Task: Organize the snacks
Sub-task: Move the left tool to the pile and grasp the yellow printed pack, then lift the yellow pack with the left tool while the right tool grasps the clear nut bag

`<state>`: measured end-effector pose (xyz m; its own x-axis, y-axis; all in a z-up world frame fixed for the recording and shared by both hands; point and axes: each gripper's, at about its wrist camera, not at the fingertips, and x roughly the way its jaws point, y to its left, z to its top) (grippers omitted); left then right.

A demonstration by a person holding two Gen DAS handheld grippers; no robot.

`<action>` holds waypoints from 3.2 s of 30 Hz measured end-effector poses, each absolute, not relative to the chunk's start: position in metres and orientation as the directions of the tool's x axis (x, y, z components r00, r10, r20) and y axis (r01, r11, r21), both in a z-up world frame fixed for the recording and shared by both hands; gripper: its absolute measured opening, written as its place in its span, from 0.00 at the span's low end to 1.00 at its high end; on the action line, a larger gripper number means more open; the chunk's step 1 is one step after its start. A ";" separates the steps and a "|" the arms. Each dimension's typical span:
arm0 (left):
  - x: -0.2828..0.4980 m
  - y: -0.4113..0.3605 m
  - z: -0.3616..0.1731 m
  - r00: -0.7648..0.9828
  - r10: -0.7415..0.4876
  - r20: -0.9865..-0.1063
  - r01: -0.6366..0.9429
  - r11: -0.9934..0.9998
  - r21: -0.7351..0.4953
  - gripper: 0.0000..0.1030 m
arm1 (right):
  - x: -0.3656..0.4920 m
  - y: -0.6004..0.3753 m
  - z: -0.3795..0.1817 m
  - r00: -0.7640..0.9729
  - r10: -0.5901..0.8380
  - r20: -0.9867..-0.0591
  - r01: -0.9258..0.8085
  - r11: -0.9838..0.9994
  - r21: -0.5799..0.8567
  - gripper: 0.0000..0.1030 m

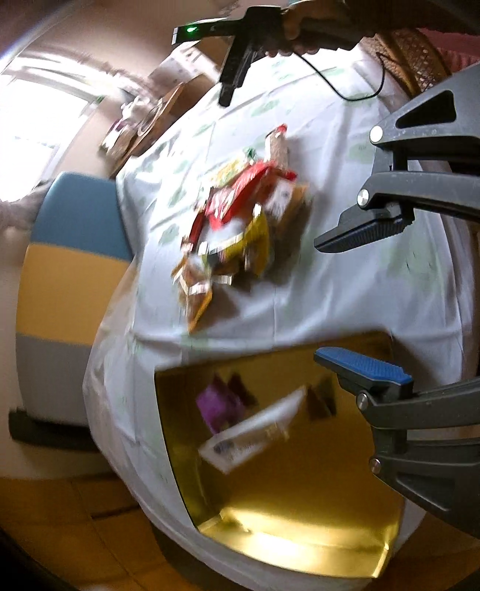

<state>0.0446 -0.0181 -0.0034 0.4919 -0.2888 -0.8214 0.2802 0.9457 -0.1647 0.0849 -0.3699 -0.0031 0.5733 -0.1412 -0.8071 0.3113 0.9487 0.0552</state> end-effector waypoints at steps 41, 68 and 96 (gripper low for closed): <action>0.076 -0.098 -0.050 0.428 -0.294 -0.855 0.461 0.884 -0.073 0.25 | 0.086 -0.345 0.000 0.593 -0.125 -0.796 0.223 0.975 0.013 0.79; 0.010 -0.086 -0.072 0.541 -0.356 -0.762 0.558 0.830 0.008 0.27 | 0.181 -0.225 -0.028 0.458 0.390 -0.799 -0.007 0.900 0.435 0.75; 0.011 -0.076 -0.073 0.536 -0.388 -0.750 0.551 0.833 -0.037 0.29 | 0.181 -0.205 -0.017 0.494 0.240 -0.836 -0.077 0.970 0.232 0.42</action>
